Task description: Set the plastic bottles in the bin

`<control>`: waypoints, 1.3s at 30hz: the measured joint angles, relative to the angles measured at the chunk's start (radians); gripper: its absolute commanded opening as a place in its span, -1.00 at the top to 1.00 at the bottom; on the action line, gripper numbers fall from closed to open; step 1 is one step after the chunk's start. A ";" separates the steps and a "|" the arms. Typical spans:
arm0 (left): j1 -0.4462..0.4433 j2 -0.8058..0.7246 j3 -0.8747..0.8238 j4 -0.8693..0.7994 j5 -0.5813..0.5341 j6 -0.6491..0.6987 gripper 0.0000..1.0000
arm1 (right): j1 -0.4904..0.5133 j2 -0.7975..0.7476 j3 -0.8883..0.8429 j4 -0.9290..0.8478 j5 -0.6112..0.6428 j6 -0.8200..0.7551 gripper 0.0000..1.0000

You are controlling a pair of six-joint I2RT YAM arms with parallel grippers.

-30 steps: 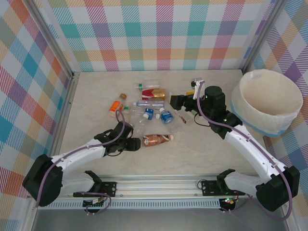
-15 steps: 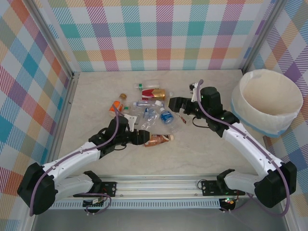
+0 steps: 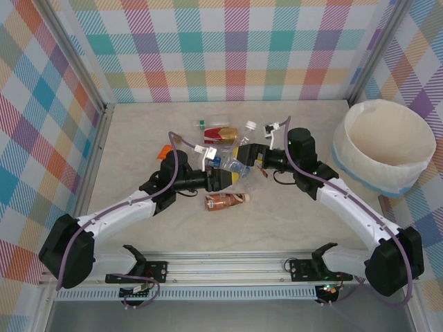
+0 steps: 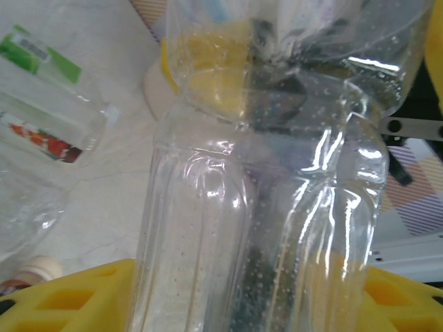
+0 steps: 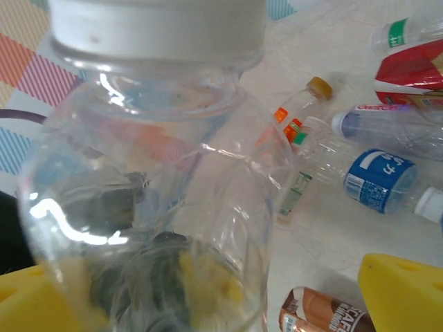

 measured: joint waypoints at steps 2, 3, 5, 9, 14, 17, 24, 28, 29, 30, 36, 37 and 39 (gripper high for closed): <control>0.000 0.000 0.003 0.019 0.030 -0.013 1.00 | 0.000 0.000 -0.006 0.043 -0.021 0.005 -0.99; 0.000 0.000 0.006 0.027 0.044 -0.016 1.00 | 0.000 0.000 -0.010 0.069 -0.034 0.009 -0.99; 0.000 0.001 0.013 0.034 0.065 -0.023 1.00 | 0.000 0.000 -0.014 0.114 -0.061 0.014 -0.95; 0.000 0.009 0.024 0.051 0.097 -0.040 1.00 | 0.000 0.000 -0.015 0.184 -0.108 0.019 -0.69; 0.000 0.026 0.051 0.052 0.118 -0.042 1.00 | -0.004 0.001 -0.015 0.223 -0.121 0.020 -0.24; 0.000 0.035 0.063 0.045 0.116 -0.041 0.88 | -0.005 -0.001 -0.015 0.224 -0.113 0.018 -0.10; 0.000 0.044 0.069 0.043 0.116 -0.041 0.36 | -0.004 -0.007 -0.016 0.212 -0.087 0.017 0.04; 0.000 0.044 0.074 0.039 0.114 -0.041 -0.35 | -0.002 -0.013 -0.016 0.208 -0.070 0.018 0.06; 0.000 0.044 0.074 0.037 0.110 -0.039 -0.46 | -0.001 -0.014 -0.016 0.206 -0.063 0.018 0.06; 0.000 0.044 0.074 0.032 0.105 -0.039 -0.54 | -0.001 -0.018 -0.016 0.201 -0.048 0.016 0.06; 0.000 0.023 0.078 -0.056 0.026 -0.005 -1.00 | 0.000 -0.046 -0.015 0.093 0.081 -0.028 0.08; 0.000 0.013 0.077 -0.070 0.011 0.000 -1.00 | -0.001 -0.053 -0.015 0.072 0.104 -0.037 0.08; 0.000 -0.016 0.071 -0.092 -0.037 0.015 -1.00 | -0.005 -0.070 -0.007 0.012 0.156 -0.060 0.08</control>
